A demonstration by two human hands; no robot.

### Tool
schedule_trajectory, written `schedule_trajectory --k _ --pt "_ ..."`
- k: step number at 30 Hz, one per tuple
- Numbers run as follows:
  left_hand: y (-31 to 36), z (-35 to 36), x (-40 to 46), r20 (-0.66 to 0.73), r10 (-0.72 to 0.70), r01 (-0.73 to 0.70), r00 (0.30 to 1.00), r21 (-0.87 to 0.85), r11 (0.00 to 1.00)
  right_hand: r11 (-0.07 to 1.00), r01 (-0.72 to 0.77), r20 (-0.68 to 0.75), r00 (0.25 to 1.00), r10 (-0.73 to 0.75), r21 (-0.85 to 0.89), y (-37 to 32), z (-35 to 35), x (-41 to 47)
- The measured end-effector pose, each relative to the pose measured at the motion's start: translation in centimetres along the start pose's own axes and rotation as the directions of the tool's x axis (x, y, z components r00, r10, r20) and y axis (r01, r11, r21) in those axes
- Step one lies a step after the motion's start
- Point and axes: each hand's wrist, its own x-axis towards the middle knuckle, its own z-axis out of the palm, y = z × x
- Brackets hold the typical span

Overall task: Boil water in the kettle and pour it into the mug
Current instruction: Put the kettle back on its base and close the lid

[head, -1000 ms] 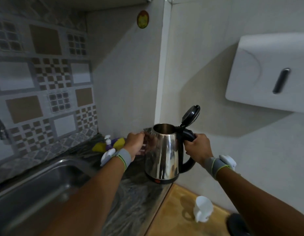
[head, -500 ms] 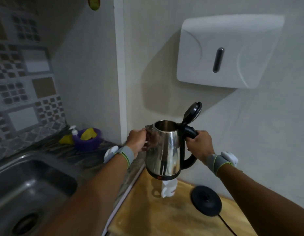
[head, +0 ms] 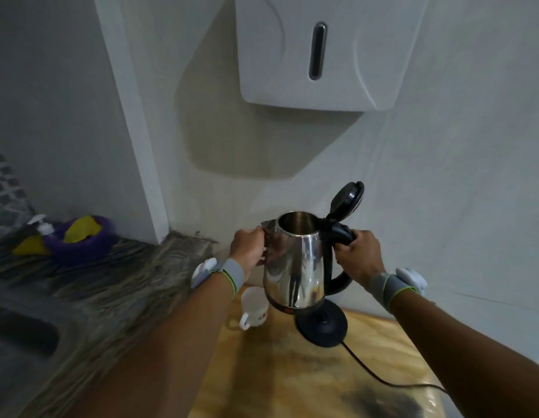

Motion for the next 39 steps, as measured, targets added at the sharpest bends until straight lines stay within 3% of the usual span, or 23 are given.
schedule_trajectory --k 9,20,39 --pt "-4.8 5.6 3.7 0.058 -0.056 0.051 0.997 0.080 0.995 0.997 -0.032 -0.083 0.996 0.027 -0.063 7.5 0.1 1.0" --pt "-10.5 9.1 7.3 0.096 -0.097 0.084 0.991 0.136 0.987 0.988 -0.095 -0.069 0.994 0.087 -0.118 15.5 2.4 0.9" --pt "-14.5 11.4 9.2 0.129 -0.106 0.082 0.986 0.179 0.980 0.989 -0.122 -0.108 0.988 0.113 -0.087 20.7 4.0 -0.5"
